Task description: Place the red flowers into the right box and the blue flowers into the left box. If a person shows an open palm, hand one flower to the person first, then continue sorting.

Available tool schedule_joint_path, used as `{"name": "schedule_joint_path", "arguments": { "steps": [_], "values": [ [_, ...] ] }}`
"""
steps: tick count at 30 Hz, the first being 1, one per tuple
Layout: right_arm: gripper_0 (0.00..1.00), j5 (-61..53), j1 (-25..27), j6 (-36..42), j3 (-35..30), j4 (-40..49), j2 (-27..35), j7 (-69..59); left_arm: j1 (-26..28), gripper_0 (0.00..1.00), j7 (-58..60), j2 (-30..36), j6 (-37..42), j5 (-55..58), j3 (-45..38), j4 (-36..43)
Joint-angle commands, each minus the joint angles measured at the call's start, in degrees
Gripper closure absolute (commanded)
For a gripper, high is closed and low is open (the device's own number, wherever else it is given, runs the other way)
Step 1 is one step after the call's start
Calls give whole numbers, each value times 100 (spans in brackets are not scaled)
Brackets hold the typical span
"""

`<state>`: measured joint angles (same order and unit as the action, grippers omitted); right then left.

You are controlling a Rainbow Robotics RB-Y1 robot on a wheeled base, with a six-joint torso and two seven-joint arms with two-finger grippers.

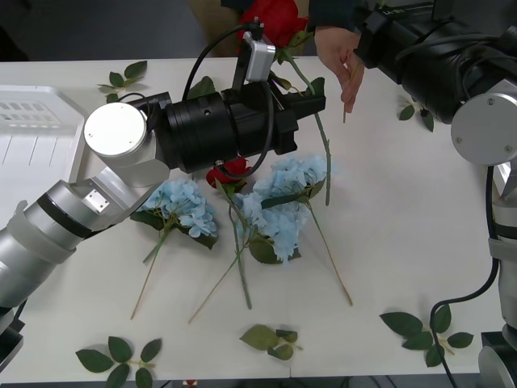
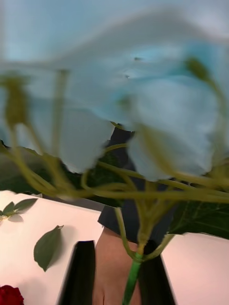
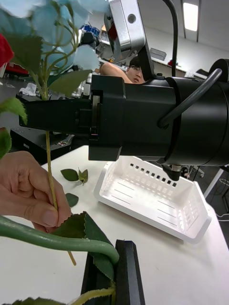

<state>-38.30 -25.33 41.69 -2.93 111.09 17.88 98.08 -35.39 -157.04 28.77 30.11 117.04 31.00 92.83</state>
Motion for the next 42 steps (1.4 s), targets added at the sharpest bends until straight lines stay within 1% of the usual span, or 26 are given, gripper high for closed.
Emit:
{"name": "schedule_joint_path", "arguments": {
  "steps": [1, 3, 6, 11, 16, 17, 18, 20, 22, 25, 27, 29, 30, 36, 37, 42],
  "values": [
    [15, 42, -201, -82, -41, 70, -91, -70, -47, 100, 204, -12, 13, 82, 82, 174],
    [13, 16, -174, -82, -67, 79, -65, -61, -47, 100, 204, -12, 13, 82, 91, 174],
    [12, -230, -95, -82, -120, 79, 23, -17, -47, 100, 204, -12, 13, 91, 91, 174],
    [12, -872, 230, -82, -199, 255, 498, 18, -47, 100, 204, -12, 13, 91, 91, 174],
    [12, -1575, 889, -38, -375, 615, 1069, 36, -47, 100, 204, -12, 13, 91, 91, 174],
    [12, -1803, 1109, 94, -472, 721, 1262, 53, -47, 100, 204, -12, 13, 91, 91, 174],
    [12, -1900, 1197, 156, -533, 756, 1341, 71, -47, 100, 204, -12, 13, 91, 91, 174],
    [12, -2304, 1557, 454, -815, 826, 1614, 150, -47, 100, 204, -12, 13, 91, 91, 174],
    [11, -2621, 1794, 674, -1034, 818, 1763, 422, -47, 100, 204, -12, 13, 91, 91, 174],
    [12, -2955, 2067, 1219, -1395, 712, 1790, 994, -47, 100, 204, -12, 13, 91, 91, 174],
    [12, -3245, 2102, 1553, -1474, 580, 1790, 1336, -38, 100, 204, -12, 13, 91, 91, 174],
    [12, -3878, 2093, 1957, -1500, 290, 1790, 1785, -47, 100, 204, -12, 13, 91, 91, 165],
    [12, -4185, 2058, 2107, -1412, 114, 1790, 2048, -47, 100, 204, -12, 13, 91, 91, 174],
    [12, -5170, 1917, 2098, -753, -474, 1781, 3165, -47, 100, 204, -12, 13, 91, 91, 165],
    [11, -5495, 1873, 2080, -595, -615, 1781, 3375, -47, 100, 204, -12, 13, 91, 91, 174],
    [12, -6303, 1698, 2054, -129, -817, 1781, 3920, -38, 100, 204, -12, 13, 91, 91, 165]
  ]
}}
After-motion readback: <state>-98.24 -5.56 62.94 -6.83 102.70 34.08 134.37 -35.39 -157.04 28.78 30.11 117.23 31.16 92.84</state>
